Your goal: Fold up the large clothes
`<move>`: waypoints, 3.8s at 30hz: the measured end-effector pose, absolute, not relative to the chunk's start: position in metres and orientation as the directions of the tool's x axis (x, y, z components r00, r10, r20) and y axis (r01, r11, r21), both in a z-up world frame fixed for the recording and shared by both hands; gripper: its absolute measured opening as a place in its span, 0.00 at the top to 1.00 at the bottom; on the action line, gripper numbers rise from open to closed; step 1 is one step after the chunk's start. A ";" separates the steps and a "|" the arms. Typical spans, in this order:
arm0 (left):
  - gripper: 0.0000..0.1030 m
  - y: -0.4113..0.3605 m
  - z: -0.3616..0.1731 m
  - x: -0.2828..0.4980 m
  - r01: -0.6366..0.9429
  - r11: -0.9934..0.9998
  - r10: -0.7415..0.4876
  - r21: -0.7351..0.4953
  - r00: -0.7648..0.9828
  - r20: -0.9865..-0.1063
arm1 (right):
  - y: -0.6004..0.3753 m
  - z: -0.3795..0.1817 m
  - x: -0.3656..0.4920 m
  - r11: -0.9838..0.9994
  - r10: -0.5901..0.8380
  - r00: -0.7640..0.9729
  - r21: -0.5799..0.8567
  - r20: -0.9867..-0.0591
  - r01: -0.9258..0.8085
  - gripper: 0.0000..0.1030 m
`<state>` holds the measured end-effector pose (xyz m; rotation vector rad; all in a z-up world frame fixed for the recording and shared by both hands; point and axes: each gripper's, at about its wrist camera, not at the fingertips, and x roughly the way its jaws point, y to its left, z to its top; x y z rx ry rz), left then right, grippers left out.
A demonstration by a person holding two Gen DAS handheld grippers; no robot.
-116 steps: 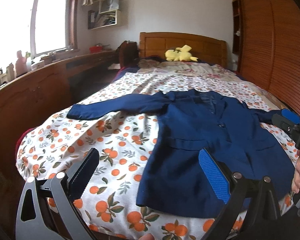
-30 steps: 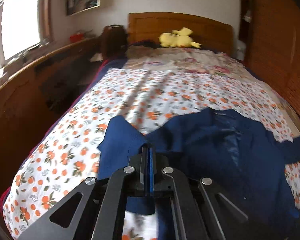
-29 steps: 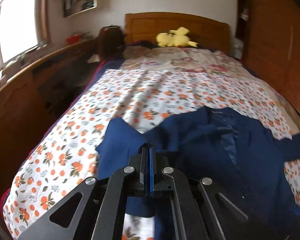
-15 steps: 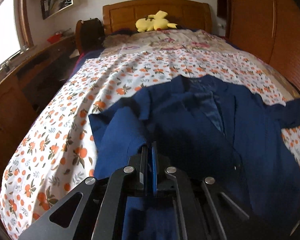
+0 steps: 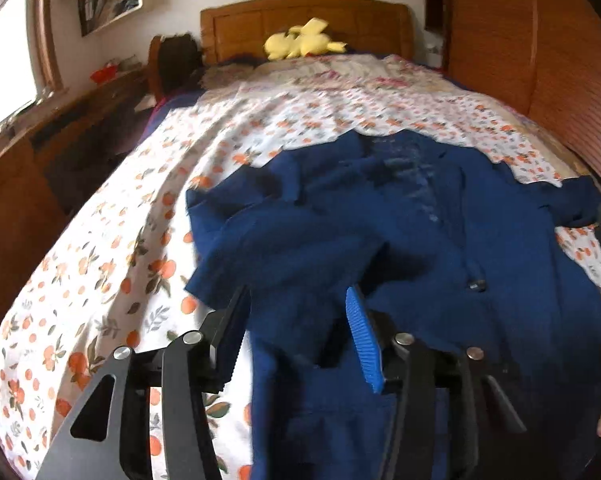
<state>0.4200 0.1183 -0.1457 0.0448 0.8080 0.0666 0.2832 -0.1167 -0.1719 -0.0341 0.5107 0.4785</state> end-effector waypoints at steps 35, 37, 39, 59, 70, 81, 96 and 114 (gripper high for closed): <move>0.98 0.169 -0.160 0.462 -0.095 0.996 0.061 -0.006 0.686 -0.725 | -0.106 -0.179 0.285 0.882 0.443 0.755 0.083 -0.483 -0.464 0.07; 0.98 0.149 -0.144 0.454 -0.065 0.998 0.050 0.005 0.709 -0.704 | -0.110 -0.176 0.282 0.883 0.441 0.761 0.080 -0.476 -0.462 0.07; 0.98 0.132 -0.132 0.448 -0.038 0.999 0.038 0.015 0.724 -0.689 | -0.114 -0.173 0.280 0.886 0.437 0.766 0.078 -0.471 -0.457 0.07; 0.98 -0.003 -0.065 0.355 0.212 0.977 -0.163 0.014 0.790 -0.591 | -0.150 -0.153 0.271 0.909 0.405 0.808 0.097 -0.428 -0.404 0.07; 0.41 0.026 -0.103 0.325 0.126 0.992 -0.098 0.007 0.806 -0.584 | -0.139 -0.160 0.267 0.906 0.405 0.799 0.081 -0.443 -0.415 0.07; 0.03 0.072 -0.121 0.267 0.014 1.000 -0.019 -0.013 0.854 -0.520 | -0.101 -0.168 0.266 0.879 0.446 0.759 0.075 -0.475 -0.470 0.07; 0.03 0.120 -0.122 0.208 -0.070 0.997 0.073 0.024 0.877 -0.476 | -0.033 -0.163 0.272 0.832 0.515 0.705 0.085 -0.488 -0.548 0.07; 0.03 0.146 -0.130 0.185 -0.088 0.996 0.089 0.024 0.865 -0.493 | 0.018 -0.221 0.312 0.789 0.523 0.562 0.114 -0.641 -0.604 0.33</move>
